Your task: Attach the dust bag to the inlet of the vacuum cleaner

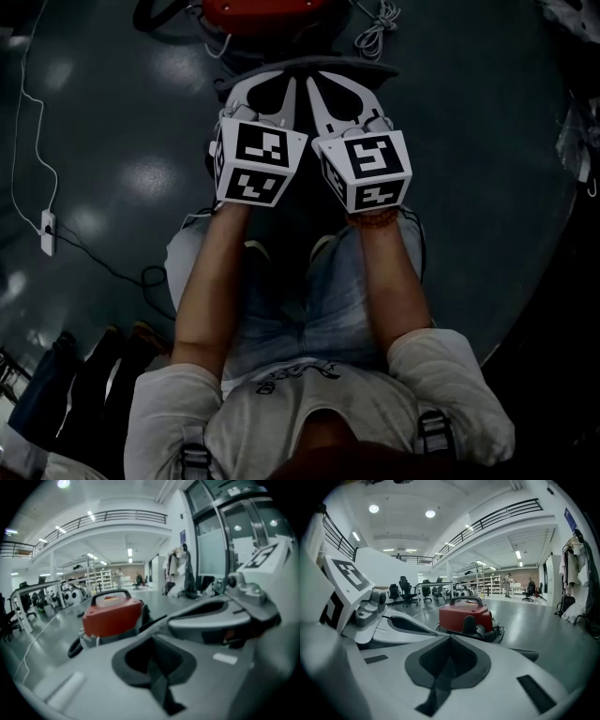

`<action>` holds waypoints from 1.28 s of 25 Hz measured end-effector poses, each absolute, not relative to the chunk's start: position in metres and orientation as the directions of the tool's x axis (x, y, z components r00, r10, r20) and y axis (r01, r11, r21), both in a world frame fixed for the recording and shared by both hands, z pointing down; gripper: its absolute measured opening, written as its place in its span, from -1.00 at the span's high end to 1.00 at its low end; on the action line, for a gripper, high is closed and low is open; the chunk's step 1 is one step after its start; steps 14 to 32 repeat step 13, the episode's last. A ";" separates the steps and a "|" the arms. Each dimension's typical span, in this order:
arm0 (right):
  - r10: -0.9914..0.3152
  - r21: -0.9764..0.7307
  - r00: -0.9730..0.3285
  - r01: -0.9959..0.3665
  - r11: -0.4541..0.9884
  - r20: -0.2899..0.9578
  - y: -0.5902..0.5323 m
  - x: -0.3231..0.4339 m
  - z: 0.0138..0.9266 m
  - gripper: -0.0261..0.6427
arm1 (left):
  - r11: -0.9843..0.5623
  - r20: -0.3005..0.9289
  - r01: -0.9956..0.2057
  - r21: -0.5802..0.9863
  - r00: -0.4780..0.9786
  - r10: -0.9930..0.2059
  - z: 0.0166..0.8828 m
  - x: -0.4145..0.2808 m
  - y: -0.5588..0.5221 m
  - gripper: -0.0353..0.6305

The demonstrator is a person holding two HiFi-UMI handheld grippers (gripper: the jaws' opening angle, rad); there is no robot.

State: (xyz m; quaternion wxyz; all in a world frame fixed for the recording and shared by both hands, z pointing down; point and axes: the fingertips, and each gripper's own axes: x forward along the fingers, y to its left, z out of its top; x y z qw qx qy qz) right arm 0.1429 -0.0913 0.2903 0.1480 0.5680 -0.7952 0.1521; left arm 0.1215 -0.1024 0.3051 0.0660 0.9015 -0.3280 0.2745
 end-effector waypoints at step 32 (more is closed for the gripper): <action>-0.858 -0.090 -0.324 -0.945 0.316 0.399 -0.093 0.137 0.290 0.89 | -0.777 0.519 -0.626 -0.061 0.645 -0.561 0.300 0.113 -0.101 0.88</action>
